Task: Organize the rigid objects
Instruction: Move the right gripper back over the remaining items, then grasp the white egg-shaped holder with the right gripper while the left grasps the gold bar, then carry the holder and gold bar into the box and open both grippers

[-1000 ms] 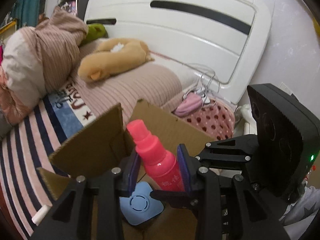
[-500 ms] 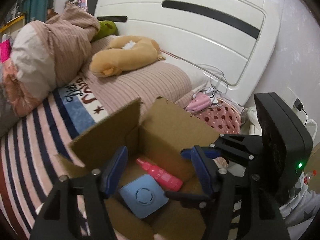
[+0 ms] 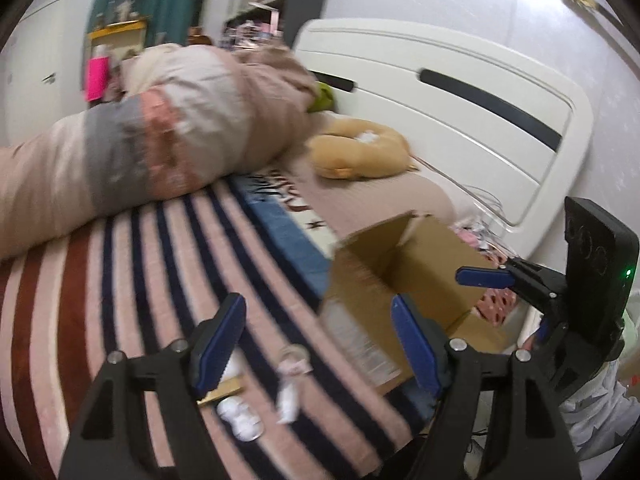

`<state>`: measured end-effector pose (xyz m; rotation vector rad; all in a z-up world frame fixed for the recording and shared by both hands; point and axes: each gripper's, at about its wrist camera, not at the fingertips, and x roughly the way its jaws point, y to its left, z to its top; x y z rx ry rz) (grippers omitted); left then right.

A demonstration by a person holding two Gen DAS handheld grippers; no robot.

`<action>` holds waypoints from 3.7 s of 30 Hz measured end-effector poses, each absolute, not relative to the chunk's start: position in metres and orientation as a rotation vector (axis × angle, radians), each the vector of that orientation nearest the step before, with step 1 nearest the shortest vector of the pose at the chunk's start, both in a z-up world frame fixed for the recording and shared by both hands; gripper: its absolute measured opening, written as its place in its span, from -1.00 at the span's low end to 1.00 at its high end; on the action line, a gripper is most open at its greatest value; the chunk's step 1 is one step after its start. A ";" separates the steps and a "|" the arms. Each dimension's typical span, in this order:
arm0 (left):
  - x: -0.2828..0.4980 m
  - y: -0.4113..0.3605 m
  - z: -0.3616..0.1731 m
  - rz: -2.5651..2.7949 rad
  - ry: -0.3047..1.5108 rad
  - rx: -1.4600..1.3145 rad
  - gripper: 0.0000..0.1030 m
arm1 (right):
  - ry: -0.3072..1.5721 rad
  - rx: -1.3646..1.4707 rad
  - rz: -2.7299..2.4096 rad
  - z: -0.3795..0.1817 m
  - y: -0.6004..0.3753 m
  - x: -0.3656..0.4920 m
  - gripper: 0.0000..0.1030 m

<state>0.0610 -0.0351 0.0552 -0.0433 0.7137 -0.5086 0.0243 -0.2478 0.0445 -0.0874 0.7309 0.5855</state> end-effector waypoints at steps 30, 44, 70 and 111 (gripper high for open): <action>0.124 0.061 -0.151 -0.612 0.928 -0.151 0.38 | 1.101 -0.292 0.686 -0.131 -0.058 0.084 -0.16; 0.078 0.071 -0.141 -0.577 0.968 -0.095 -0.78 | 1.085 -0.335 0.697 -0.127 -0.069 0.069 -0.43; 0.043 0.076 -0.144 -0.564 0.933 -0.070 -0.62 | 1.083 -0.332 0.722 -0.128 -0.067 0.064 -0.43; 0.058 -0.141 0.064 -0.653 0.724 0.142 -0.71 | 0.731 -0.203 0.406 0.047 -0.296 0.044 -0.44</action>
